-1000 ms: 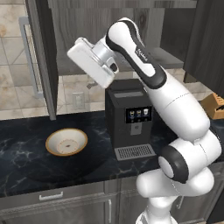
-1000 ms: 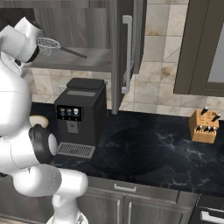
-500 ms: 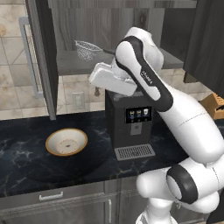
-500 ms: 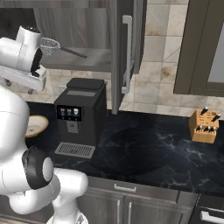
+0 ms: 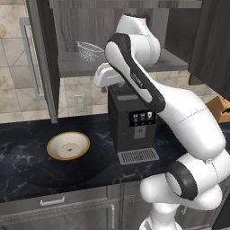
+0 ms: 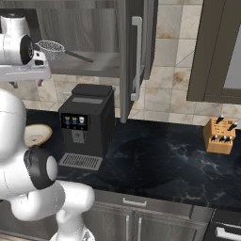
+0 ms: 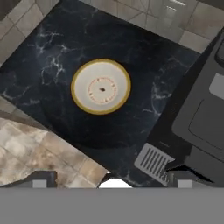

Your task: Open the cabinet and setup a tea strainer by placing it in the bowl upright.

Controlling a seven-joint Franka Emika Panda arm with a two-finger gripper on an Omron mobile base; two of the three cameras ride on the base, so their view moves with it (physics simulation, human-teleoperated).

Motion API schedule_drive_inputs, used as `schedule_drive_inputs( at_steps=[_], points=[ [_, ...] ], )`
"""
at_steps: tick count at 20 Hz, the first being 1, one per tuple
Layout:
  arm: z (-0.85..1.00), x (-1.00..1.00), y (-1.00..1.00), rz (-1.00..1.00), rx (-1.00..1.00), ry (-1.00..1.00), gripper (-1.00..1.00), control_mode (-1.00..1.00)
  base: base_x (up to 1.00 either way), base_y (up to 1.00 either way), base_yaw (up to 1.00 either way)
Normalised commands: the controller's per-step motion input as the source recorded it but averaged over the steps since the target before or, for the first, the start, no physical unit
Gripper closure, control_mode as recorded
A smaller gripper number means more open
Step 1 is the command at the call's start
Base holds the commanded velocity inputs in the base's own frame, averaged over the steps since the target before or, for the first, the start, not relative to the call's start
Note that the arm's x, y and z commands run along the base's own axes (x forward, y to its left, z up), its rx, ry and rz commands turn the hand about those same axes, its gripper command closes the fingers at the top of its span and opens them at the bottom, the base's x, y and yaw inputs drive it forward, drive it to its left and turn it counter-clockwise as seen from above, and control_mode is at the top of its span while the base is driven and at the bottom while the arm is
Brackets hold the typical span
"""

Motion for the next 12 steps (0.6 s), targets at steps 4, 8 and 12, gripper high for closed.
schedule_drive_inputs(
  at_steps=[4, 8, 12],
  points=[
    [0.38, 0.05, -0.14, 0.20, -0.20, -0.29, -1.00, -1.00, 0.00, 0.00, 0.00],
    [0.00, 0.10, -0.03, 0.00, -0.40, -0.47, -1.00, -1.00, 0.00, 0.00, 0.00],
    [0.17, 0.27, -0.03, 0.00, -0.15, -0.57, -1.00, -1.00, 0.00, 0.00, 0.00]
  ],
)
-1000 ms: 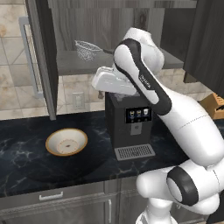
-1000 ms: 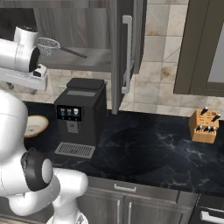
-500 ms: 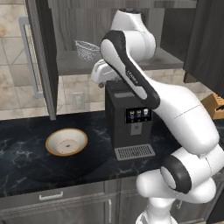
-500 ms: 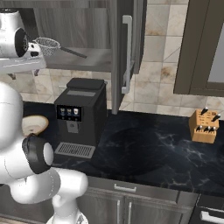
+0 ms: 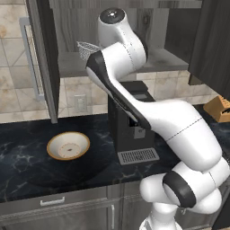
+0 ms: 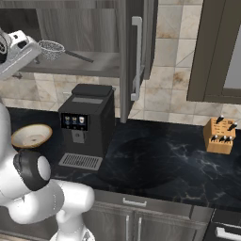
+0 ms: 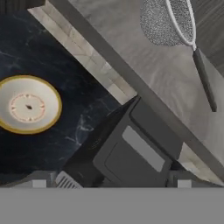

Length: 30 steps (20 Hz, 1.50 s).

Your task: Open the cabinet and setup a tea strainer by placing it in the bowl upright.

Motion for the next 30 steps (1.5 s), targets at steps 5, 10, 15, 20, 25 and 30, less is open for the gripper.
schedule_drive_inputs(
  at_steps=[5, 10, 15, 20, 25, 30],
  points=[
    [0.71, 0.28, -0.06, 0.00, 0.27, -0.40, -1.00, -1.00, 0.00, 0.00, 0.00],
    [0.31, 0.07, 0.00, 0.01, 0.21, -0.07, -1.00, -1.00, 0.00, 0.00, 0.00],
    [-0.01, 0.00, 0.00, 0.00, 0.00, 0.00, -1.00, -1.00, 0.00, 0.00, 0.00],
    [-0.07, 0.22, 0.00, 0.00, -0.01, 0.00, -1.00, -1.00, 0.00, 0.00, 0.00],
    [-0.03, 0.51, 0.00, 0.00, 0.00, 0.06, -1.00, -1.00, 0.00, 0.00, 0.00],
    [0.00, 0.44, 0.12, 0.02, 0.00, 0.04, -1.00, -1.00, 0.00, 0.00, 0.00]
  ],
)
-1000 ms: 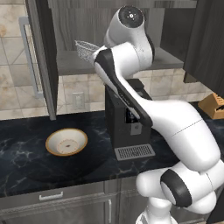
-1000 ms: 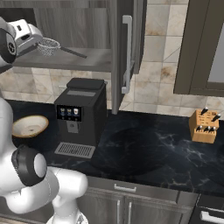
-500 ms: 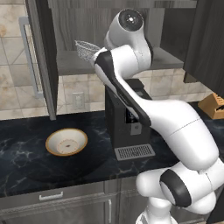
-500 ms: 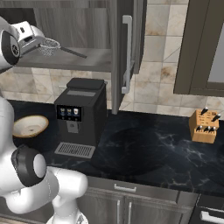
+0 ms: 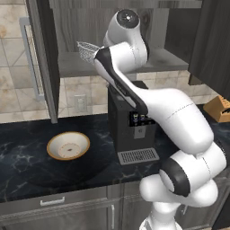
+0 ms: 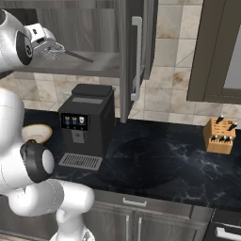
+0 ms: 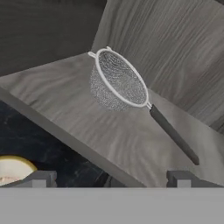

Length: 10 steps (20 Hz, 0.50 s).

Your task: Open the cabinet and setup a tea strainer by placing it in the bowl upright.

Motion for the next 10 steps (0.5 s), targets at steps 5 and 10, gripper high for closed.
schedule_drive_inputs(
  at_steps=[5, 10],
  points=[
    [-0.06, 0.47, 0.25, 0.04, -0.02, 0.02, -1.00, -1.00, 0.00, 0.00, 0.00],
    [-0.03, 0.50, 0.20, 0.04, -0.05, 0.01, -1.00, -1.00, 0.00, 0.00, 0.00]
  ],
)
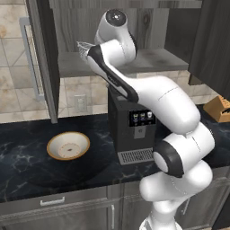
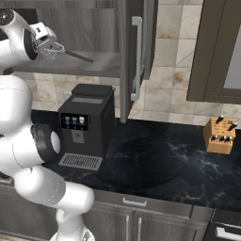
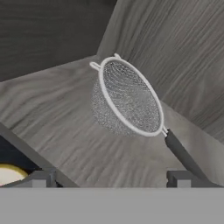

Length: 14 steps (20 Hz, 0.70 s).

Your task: Open the cabinet and setup a tea strainer by placing it in the bowl upright.

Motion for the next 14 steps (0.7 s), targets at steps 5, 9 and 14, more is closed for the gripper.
schedule_drive_inputs(
  at_steps=[5, 9, 14],
  points=[
    [-0.02, 0.45, 0.07, 0.01, -0.05, 0.11, -1.00, -1.00, 0.00, 0.00, 0.00],
    [-0.14, 0.45, 0.00, 0.00, -0.03, 0.16, -1.00, -1.00, 0.00, 0.00, 0.00],
    [0.00, 0.32, 0.10, 0.00, -0.03, 0.03, -1.00, -1.00, 0.00, 0.00, 0.00]
  ],
)
